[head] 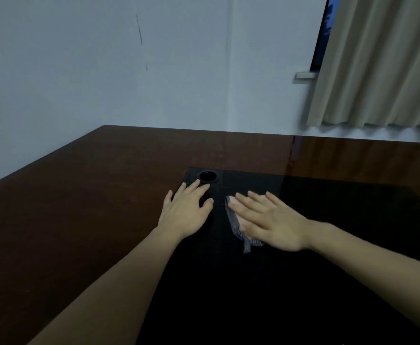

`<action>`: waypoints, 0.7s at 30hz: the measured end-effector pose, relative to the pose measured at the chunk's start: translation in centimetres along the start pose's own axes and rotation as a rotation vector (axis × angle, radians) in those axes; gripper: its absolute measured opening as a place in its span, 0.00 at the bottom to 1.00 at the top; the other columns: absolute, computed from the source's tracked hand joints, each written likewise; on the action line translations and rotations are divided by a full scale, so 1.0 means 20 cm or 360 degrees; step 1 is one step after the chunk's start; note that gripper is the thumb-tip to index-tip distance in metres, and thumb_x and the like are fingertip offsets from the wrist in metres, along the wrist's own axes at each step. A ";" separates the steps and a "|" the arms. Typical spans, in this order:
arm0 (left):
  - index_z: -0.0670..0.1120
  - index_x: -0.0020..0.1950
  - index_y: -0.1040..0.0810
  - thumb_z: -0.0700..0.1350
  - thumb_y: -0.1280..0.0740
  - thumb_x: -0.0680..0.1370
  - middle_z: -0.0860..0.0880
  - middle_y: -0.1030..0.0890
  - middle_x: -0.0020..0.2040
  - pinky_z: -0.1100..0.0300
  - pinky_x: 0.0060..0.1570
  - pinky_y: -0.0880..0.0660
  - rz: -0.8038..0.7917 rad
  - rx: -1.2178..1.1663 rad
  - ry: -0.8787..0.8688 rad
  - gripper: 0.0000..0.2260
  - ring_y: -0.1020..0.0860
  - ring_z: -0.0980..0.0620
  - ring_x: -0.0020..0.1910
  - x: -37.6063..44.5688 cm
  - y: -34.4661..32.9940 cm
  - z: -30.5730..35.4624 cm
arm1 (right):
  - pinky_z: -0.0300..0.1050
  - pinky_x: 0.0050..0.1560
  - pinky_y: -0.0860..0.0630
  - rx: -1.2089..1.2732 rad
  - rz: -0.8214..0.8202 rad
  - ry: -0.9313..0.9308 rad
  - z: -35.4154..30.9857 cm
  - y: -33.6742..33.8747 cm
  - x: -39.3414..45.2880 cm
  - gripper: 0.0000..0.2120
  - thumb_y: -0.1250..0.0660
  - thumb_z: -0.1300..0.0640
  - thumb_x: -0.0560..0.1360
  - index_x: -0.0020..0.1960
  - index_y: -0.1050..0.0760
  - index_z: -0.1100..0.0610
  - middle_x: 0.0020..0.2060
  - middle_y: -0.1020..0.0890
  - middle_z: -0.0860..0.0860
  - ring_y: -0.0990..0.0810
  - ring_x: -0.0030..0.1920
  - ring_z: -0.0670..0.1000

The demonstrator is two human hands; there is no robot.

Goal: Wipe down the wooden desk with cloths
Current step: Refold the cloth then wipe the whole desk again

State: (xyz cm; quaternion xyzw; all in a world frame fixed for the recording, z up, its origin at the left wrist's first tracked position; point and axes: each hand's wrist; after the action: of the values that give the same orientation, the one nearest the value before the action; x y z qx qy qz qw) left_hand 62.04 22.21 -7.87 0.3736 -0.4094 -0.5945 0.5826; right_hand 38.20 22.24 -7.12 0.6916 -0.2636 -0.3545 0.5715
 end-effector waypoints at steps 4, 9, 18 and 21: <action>0.57 0.81 0.38 0.57 0.45 0.85 0.55 0.42 0.82 0.44 0.79 0.52 0.0052 -0.0054 0.0009 0.23 0.48 0.48 0.82 -0.04 0.05 -0.04 | 0.49 0.78 0.69 0.0046 -0.0009 0.0025 -0.04 -0.02 -0.11 0.26 0.59 0.33 0.81 0.77 0.65 0.31 0.79 0.63 0.38 0.67 0.79 0.43; 0.58 0.80 0.38 0.57 0.45 0.86 0.56 0.41 0.82 0.42 0.79 0.52 0.0039 0.0049 0.0066 0.22 0.48 0.49 0.82 -0.13 0.15 -0.17 | 0.55 0.79 0.64 0.0037 0.0044 -0.0158 0.03 0.02 0.18 0.30 0.59 0.32 0.81 0.80 0.63 0.37 0.81 0.60 0.40 0.61 0.81 0.48; 0.59 0.81 0.40 0.59 0.47 0.85 0.56 0.43 0.82 0.40 0.79 0.54 0.0010 0.0087 0.0260 0.23 0.49 0.49 0.82 -0.23 0.25 -0.43 | 0.62 0.79 0.62 0.0054 0.0077 -0.0389 -0.07 0.08 0.51 0.31 0.60 0.34 0.83 0.82 0.62 0.43 0.82 0.60 0.47 0.60 0.82 0.55; 0.60 0.81 0.41 0.59 0.48 0.85 0.56 0.45 0.83 0.40 0.79 0.56 -0.0047 0.0114 0.0261 0.23 0.51 0.49 0.82 -0.24 0.22 -0.46 | 0.59 0.79 0.63 0.0039 0.0043 -0.0186 -0.18 0.05 0.37 0.31 0.60 0.35 0.83 0.82 0.63 0.42 0.82 0.61 0.45 0.62 0.81 0.52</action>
State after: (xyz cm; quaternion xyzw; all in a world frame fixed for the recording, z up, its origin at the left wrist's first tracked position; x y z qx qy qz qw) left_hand 72.40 26.67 -7.46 0.4474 -0.3758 -0.5554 0.5917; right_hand 45.65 18.46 -7.14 0.6730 -0.3100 -0.3833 0.5513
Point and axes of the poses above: each hand's wrist, its own x-axis towards the middle knuckle, its own y-axis out of the back of the hand, z = x × y
